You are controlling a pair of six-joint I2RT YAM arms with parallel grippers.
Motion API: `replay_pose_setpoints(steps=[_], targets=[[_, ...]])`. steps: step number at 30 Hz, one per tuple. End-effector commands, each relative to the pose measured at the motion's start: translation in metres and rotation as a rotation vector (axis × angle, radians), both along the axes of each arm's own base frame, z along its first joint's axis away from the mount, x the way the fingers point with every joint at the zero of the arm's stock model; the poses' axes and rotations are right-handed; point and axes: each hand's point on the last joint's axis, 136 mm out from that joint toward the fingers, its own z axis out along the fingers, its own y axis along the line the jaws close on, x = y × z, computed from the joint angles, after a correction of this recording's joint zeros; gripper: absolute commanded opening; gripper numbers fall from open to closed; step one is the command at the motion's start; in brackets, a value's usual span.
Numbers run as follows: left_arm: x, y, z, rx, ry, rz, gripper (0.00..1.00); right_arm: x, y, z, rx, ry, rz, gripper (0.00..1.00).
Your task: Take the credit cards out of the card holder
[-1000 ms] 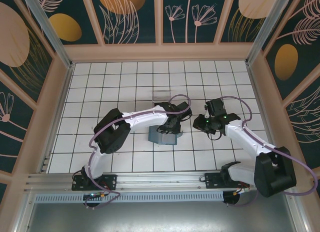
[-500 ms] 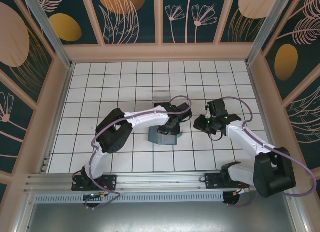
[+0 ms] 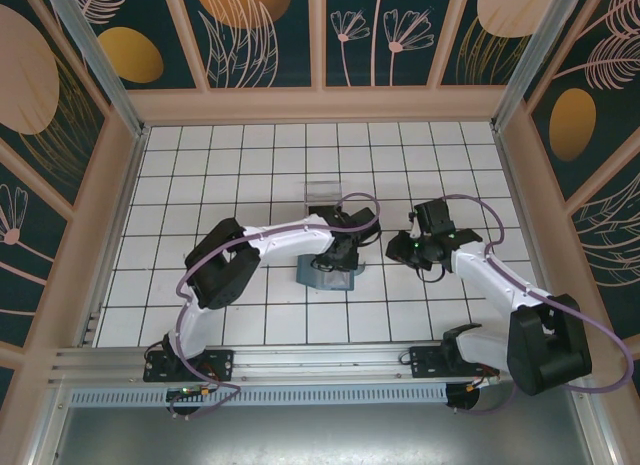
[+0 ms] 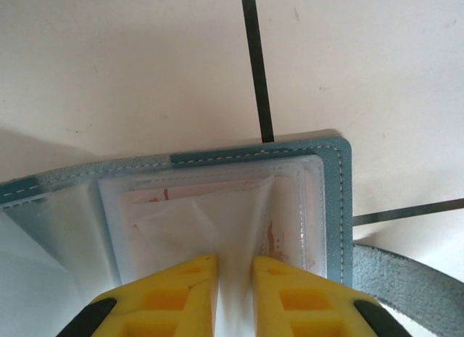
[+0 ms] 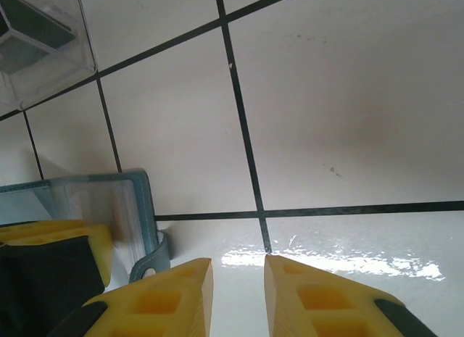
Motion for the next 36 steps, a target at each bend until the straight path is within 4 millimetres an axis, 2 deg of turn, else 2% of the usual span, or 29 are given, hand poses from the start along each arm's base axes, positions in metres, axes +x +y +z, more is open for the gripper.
replay_pose_setpoints(steps=[1,7,14,19,23,25,28,36], targets=[[0.002,-0.004,0.016,-0.086,-0.022,0.014,0.19,0.001,0.009,0.011,0.012,-0.017,0.022,0.26],[0.001,-0.017,0.029,-0.286,-0.011,0.018,0.19,0.002,0.025,0.018,0.034,-0.014,0.042,0.26],[-0.003,-0.013,0.036,-0.439,0.007,0.034,0.18,0.002,0.049,0.019,0.059,0.006,0.087,0.26],[-0.007,-0.007,0.039,-0.546,0.018,0.035,0.19,0.001,0.069,0.014,0.067,0.033,0.115,0.26],[-0.01,-0.009,0.045,-0.646,0.032,0.024,0.19,0.0,0.083,0.006,0.084,0.067,0.136,0.25],[-0.014,-0.005,0.036,-0.663,0.053,0.032,0.19,-0.002,0.091,0.002,0.084,0.08,0.151,0.24],[-0.015,-0.004,0.043,-0.706,0.043,0.031,0.2,-0.004,0.101,-0.005,0.086,0.101,0.158,0.23],[-0.02,0.004,0.034,-0.759,0.049,0.051,0.2,-0.014,0.12,-0.021,0.122,0.155,0.168,0.19]])
